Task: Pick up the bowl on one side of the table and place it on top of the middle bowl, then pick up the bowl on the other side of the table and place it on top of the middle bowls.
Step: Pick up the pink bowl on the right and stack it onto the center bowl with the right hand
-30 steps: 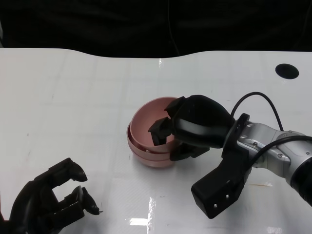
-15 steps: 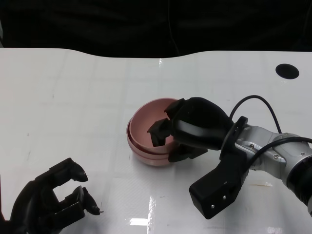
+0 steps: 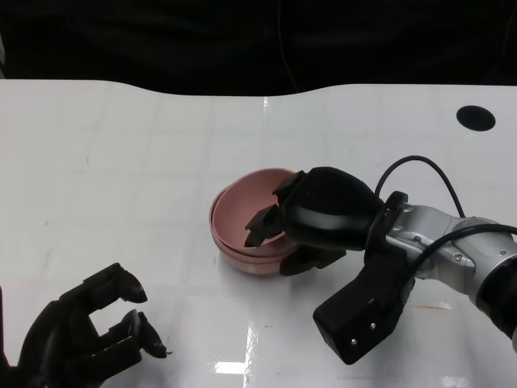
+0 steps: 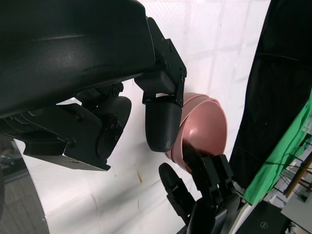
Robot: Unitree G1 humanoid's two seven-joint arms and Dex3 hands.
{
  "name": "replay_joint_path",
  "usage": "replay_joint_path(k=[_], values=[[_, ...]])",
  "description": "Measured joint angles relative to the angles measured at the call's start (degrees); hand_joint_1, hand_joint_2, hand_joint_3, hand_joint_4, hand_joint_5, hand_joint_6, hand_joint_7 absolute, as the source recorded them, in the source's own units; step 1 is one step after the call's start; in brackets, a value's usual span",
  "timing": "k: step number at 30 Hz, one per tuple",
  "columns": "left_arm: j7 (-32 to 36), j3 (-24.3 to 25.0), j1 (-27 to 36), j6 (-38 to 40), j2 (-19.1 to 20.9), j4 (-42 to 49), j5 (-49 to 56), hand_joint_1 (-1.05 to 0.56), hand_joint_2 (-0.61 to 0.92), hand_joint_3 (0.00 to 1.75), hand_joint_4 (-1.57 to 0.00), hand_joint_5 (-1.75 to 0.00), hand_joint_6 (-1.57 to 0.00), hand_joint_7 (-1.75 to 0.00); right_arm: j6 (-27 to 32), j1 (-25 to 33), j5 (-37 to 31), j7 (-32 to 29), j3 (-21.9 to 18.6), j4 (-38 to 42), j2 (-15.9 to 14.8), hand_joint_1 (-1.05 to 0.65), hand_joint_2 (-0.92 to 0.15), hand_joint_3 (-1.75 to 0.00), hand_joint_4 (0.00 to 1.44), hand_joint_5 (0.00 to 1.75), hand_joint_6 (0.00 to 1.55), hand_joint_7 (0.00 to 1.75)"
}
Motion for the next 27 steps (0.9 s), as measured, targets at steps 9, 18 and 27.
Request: replay_joint_path(k=[9, 18, 27], values=[[0.0, 0.0, 0.0, 0.0, 0.0, 0.0, 0.0, 0.18, 0.83, 1.29, -0.76, -1.75, -0.62, -1.75, 4.7, 0.7, -0.5, 5.3, 0.2, -3.8, -1.0, -1.03, -0.92, -0.66, 0.0, 0.0, 0.0, 0.0], [-0.1, -0.1, 0.0, -0.1, 0.1, 0.1, 0.4, 0.18, 0.85, 1.28, -0.74, -1.75, -0.61, -1.75, 7.1, 2.3, -2.0, 5.3, 0.4, -7.2, -2.6, -1.01, -0.92, -0.67, 0.0, 0.0, 0.0, 0.0], [-0.2, 0.3, -0.2, -0.2, 0.0, 0.7, 0.4, 0.18, 0.83, 1.28, -0.76, -1.75, -0.62, -1.75, 5.7, 8.3, -0.9, 0.0, -4.0, -16.4, -8.4, -0.79, -0.92, -0.36, 0.12, 0.06, 0.21, 0.07]])
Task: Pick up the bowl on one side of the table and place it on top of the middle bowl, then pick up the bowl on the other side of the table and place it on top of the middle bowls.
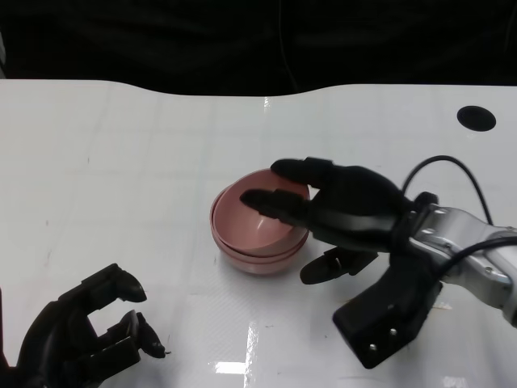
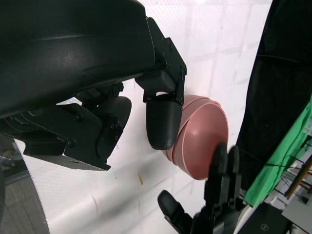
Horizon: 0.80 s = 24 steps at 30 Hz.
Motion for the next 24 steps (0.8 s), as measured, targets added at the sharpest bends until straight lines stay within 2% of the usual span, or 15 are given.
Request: replay_joint_path(k=[1, 2, 4, 7, 9, 11, 13, 14, 15, 18, 19, 21, 24], values=[[0.3, 0.1, 0.0, 0.2, 0.0, 0.0, 0.0, 0.18, 0.83, 1.28, -0.76, -1.75, -0.62, -1.75, -1.1, 1.0, 0.3, -2.9, -0.9, -1.0, -0.8, -0.77, -0.92, -0.34, 0.15, 0.07, 0.24, 0.08], [0.5, 0.1, -0.1, 0.4, 0.0, 0.0, 0.0, 0.18, 0.83, 1.28, -0.75, -1.75, -0.62, -1.75, -2.4, 2.2, 0.7, -5.4, -2.2, -2.0, -1.5, -0.68, -0.92, -0.27, 0.31, 0.13, 0.39, 0.1], [0.5, 0.2, -0.1, 0.3, -0.1, 0.0, 0.1, 0.18, 0.83, 1.3, -0.75, -1.75, -0.62, -1.75, -5.9, 4.8, 2.6, -10.4, -4.9, -3.0, -2.5, -0.6, -0.92, -0.23, 0.48, 0.19, 0.53, 0.11], [0.4, 0.2, -0.1, 0.3, 0.0, 0.1, 0.1, 0.18, 0.83, 1.31, -0.74, -1.75, -0.62, -1.75, -9.2, 7.5, 4.9, -14.7, -7.9, -3.8, -3.4, -0.55, -0.92, -0.23, 0.59, 0.23, 0.62, 0.11], [0.4, 0.2, -0.1, 0.3, 0.0, 0.1, 0.0, 0.18, 0.83, 1.31, -0.74, -1.75, -0.62, -1.75, -9.9, 8.6, 5.2, -15.9, -9.2, -4.0, -3.8, -0.54, -0.92, -0.23, 0.61, 0.23, 0.63, 0.11], [0.3, 0.3, -0.3, 0.5, 0.0, 0.2, -0.3, 0.18, 0.83, 1.31, -0.75, -1.75, -0.62, -1.75, -10.9, 11.1, 6.8, -17.3, -11.7, -5.2, -4.4, -0.47, -0.92, -0.21, 0.73, 0.29, 0.7, 0.12], [0.3, 0.9, -0.3, 0.5, 0.0, 0.3, -0.8, 0.18, 0.83, 1.31, -0.75, -1.75, -0.62, -1.75, -12.0, 13.8, 8.5, -18.5, -14.2, -6.4, -5.2, -0.46, -0.92, -0.21, 0.76, 0.3, 0.71, 0.12], [0.3, 0.9, -0.4, 0.6, 0.1, 0.4, -0.8, 0.17, 0.82, 1.31, -0.75, -1.75, -0.63, -1.75, -12.8, 15.2, 10.2, -18.6, -15.6, -6.4, -5.4, -0.38, -0.92, -0.19, 0.85, 0.35, 0.8, 0.15], [0.3, 0.9, -0.4, 0.6, 0.1, 0.4, -0.9, 0.17, 0.82, 1.31, -0.75, -1.75, -0.63, -1.75, -13.9, 16.8, 12.9, -19.0, -17.3, -6.2, -5.4, -0.35, -0.92, -0.18, 0.89, 0.36, 0.83, 0.15], [0.3, 0.9, -0.4, 0.7, 0.1, 0.4, -0.8, 0.17, 0.82, 1.31, -0.75, -1.75, -0.63, -1.75, -15.8, 20.6, 18.5, -19.1, -20.7, -5.0, -5.3, -0.32, -0.92, -0.17, 0.92, 0.38, 0.86, 0.15], [0.3, 0.8, -0.5, 0.7, 0.1, 0.4, -0.8, 0.17, 0.83, 1.3, -0.75, -1.75, -0.63, -1.75, -16.2, 21.7, 21.1, -18.1, -21.4, -4.8, -4.9, -0.18, -0.92, -0.21, 0.95, 0.34, 0.95, 0.15], [0.3, 0.8, -0.6, 0.7, 0.1, 0.4, -0.8, 0.17, 0.83, 1.3, -0.75, -1.75, -0.63, -1.75, -17.1, 25.4, 29.4, -15.6, -23.1, -4.6, -2.3, -0.06, -0.92, -0.24, 1.04, 0.2, 1.06, 0.09], [0.3, 0.8, -0.6, 0.6, 0.1, 0.5, -0.8, 0.17, 0.83, 1.29, -0.76, -1.75, -0.63, -1.75, -15.2, 31.6, 41.8, -8.4, -23.8, -5.5, 2.3, -0.05, -0.92, -0.27, 1.14, 0.2, 1.16, 0.1]])
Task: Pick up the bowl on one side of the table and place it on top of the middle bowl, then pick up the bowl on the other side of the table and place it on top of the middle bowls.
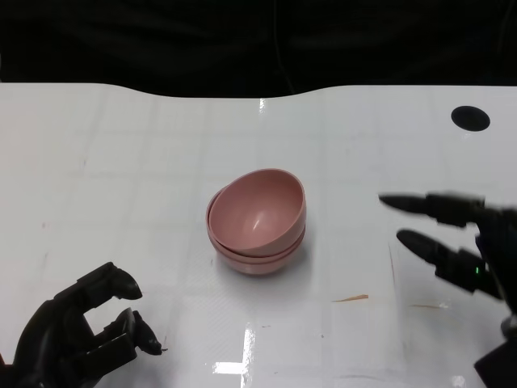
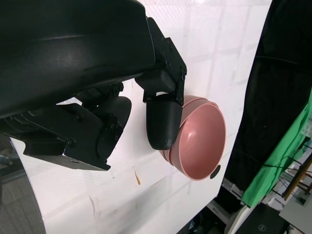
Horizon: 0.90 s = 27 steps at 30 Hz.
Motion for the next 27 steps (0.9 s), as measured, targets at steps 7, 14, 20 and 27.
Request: replay_joint_path(k=[7, 14, 20, 27], values=[[-0.1, 0.4, -0.1, -0.5, 0.5, 0.6, 0.0, 0.17, 0.83, 1.29, -0.75, -1.75, -0.62, -1.75, 13.1, 10.3, 22.7, 17.1, -1.5, -11.7, 7.6, -0.05, -0.88, -0.54, 0.99, 1.02, 1.16, 0.43], [-0.1, 0.5, -0.1, -0.4, 0.8, 0.8, 0.0, 0.17, 0.86, 1.26, -0.74, -1.75, -0.6, -1.75, 20.2, 12.9, 33.8, 30.7, -5.7, -13.2, 11.4, -0.09, -0.71, -0.86, 0.9, 1.62, 0.84, 1.39], [-0.4, 0.5, -0.1, -0.4, 0.8, 1.2, -0.1, 0.17, 0.87, 1.24, -0.74, -1.75, -0.6, -1.75, 22.3, 13.1, 35.1, 34.9, -8.5, -13.2, 14.0, -0.09, -0.68, -0.91, 0.9, 1.64, 0.83, 1.43], [-1.2, 0.4, -0.1, -1.9, 0.7, 1.4, 0.0, 0.16, 0.87, 1.23, -0.73, -1.75, -0.61, -1.75, 33.0, 15.3, 41.7, 39.8, -11.7, -15.1, 15.2, -0.06, -0.56, -1.12, 0.87, 1.75, 0.72, 1.63]])
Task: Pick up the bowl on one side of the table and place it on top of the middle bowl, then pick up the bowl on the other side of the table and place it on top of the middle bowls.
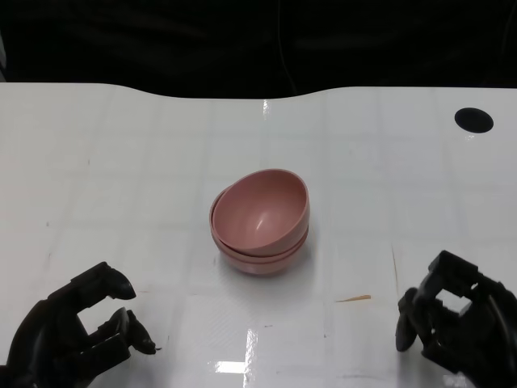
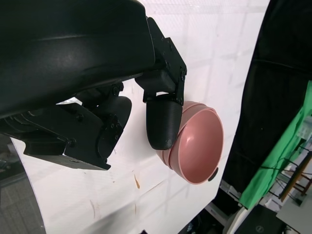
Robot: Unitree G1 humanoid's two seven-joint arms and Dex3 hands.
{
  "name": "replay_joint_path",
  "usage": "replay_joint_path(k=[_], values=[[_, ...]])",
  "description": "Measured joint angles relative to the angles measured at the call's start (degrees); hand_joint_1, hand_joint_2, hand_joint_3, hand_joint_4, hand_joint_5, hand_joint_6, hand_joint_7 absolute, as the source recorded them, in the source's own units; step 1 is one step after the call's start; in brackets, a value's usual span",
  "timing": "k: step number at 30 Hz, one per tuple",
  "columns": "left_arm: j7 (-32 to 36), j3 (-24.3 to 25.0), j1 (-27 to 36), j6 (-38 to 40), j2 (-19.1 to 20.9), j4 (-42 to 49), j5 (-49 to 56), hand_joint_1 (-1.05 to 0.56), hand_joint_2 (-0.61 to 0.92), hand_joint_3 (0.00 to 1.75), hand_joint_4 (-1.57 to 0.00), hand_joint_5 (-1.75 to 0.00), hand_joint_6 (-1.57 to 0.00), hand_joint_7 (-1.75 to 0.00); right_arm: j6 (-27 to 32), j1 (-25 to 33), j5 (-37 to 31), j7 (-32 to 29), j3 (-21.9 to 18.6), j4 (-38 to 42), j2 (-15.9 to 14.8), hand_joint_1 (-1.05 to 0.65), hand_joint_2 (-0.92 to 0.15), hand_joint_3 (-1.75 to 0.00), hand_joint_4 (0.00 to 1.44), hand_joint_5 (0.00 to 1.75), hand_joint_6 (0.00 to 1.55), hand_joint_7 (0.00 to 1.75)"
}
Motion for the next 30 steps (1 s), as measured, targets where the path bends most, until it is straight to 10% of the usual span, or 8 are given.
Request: replay_joint_path(k=[30], values=[[-1.3, -0.3, -0.3, -5.4, -1.1, 1.6, 0.0, 0.15, 0.81, 1.32, -0.8, -1.75, -0.67, -1.75, 5.4, -1.2, -0.1, 5.0, -6.7, -0.3, 3.8, -0.05, -0.62, -1.0, 0.86, 1.71, 0.8, 1.38]])
